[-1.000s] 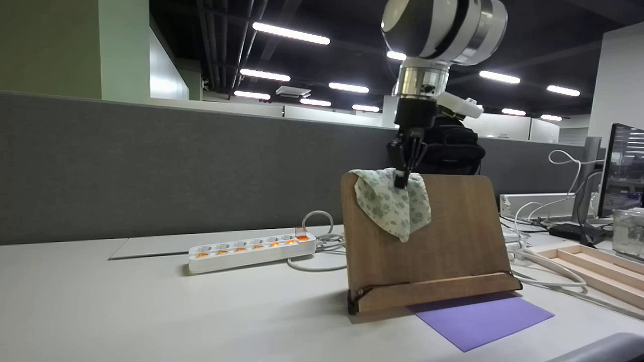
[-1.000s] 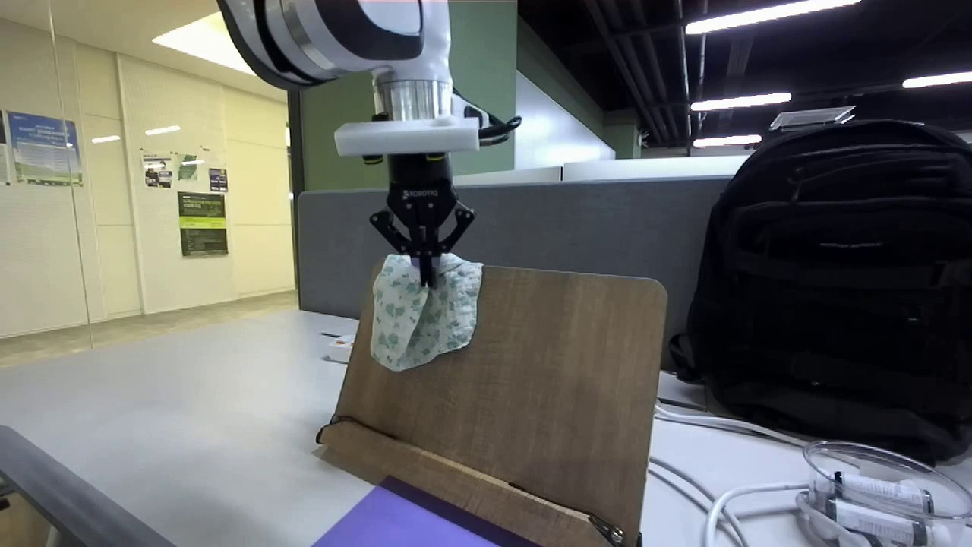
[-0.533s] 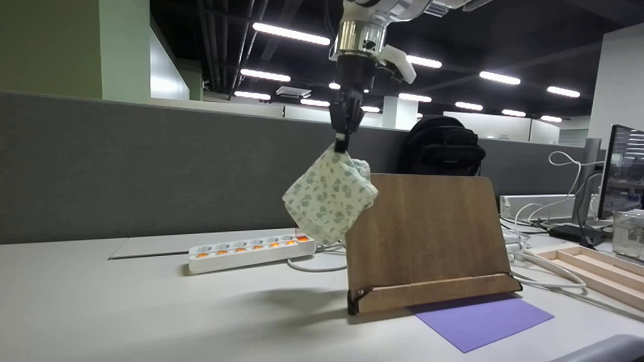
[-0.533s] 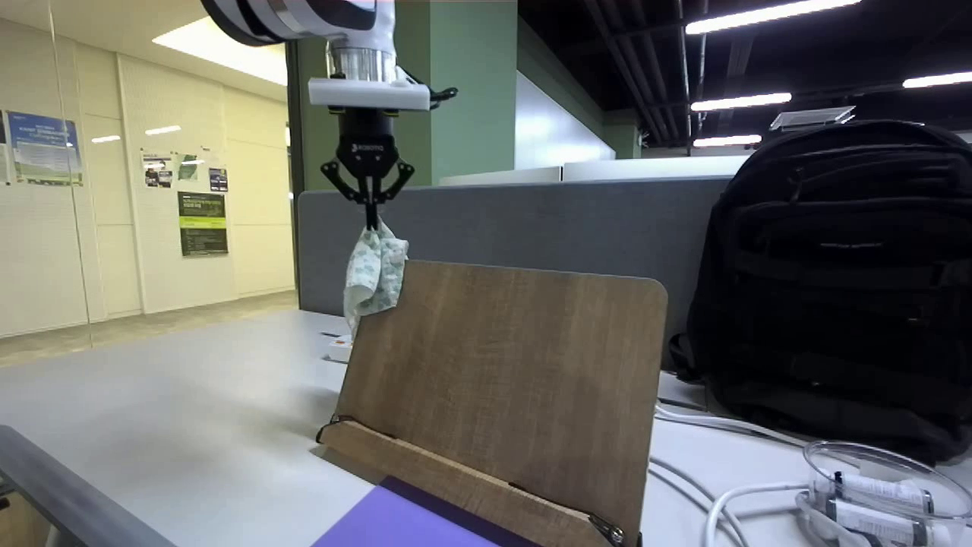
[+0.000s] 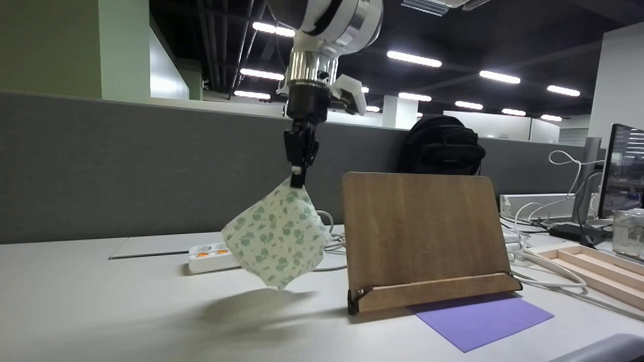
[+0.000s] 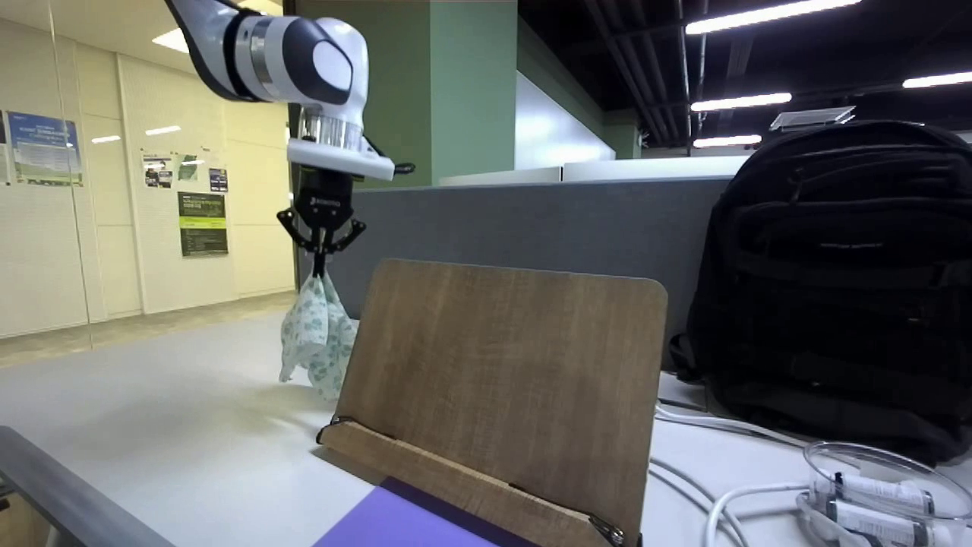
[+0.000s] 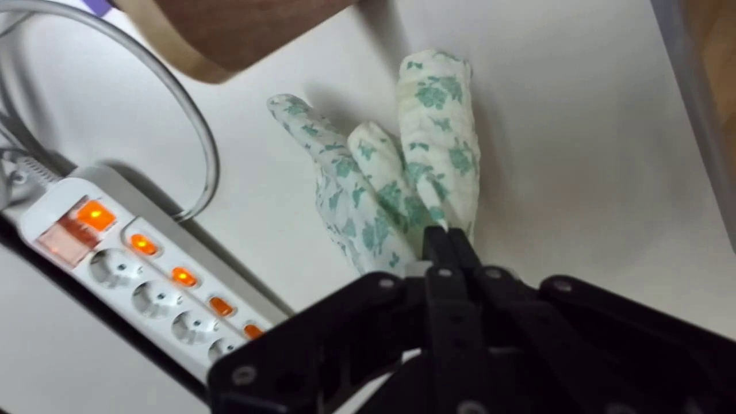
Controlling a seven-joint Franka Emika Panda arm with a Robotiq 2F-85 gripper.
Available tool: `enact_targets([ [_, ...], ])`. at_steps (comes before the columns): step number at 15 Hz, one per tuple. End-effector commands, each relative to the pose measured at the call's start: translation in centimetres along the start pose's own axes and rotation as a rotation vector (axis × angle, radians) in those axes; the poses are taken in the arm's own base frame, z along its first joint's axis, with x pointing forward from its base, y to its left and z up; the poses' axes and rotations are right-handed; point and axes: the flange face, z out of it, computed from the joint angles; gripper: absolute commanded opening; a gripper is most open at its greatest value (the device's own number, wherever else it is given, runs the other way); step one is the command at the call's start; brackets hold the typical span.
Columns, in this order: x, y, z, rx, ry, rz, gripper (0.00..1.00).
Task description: Take the cloth and put it on the table
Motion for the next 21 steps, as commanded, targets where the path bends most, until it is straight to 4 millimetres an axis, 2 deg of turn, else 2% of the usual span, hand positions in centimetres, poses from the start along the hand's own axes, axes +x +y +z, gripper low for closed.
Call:
enact_targets([
  [1,1.9,-0.3,5.3,0.04,-0.077,-0.018,0.0],
  [4,2.7,-1.2,9.0,0.035,-0.128,-0.069,0.0],
  [8,3.8,-2.3,11.6,-0.033,-0.159,-0.171,0.0],
  [9,4.0,-2.5,12.0,-0.043,-0.169,-0.181,0.26],
  [10,4.1,-2.6,12.3,-0.043,-0.185,-0.19,0.27],
  [14,3.5,-2.5,12.6,-0.04,-0.247,-0.101,0.54],
  [21,2.6,-1.4,10.9,-0.112,-0.273,-0.023,1.0],
])
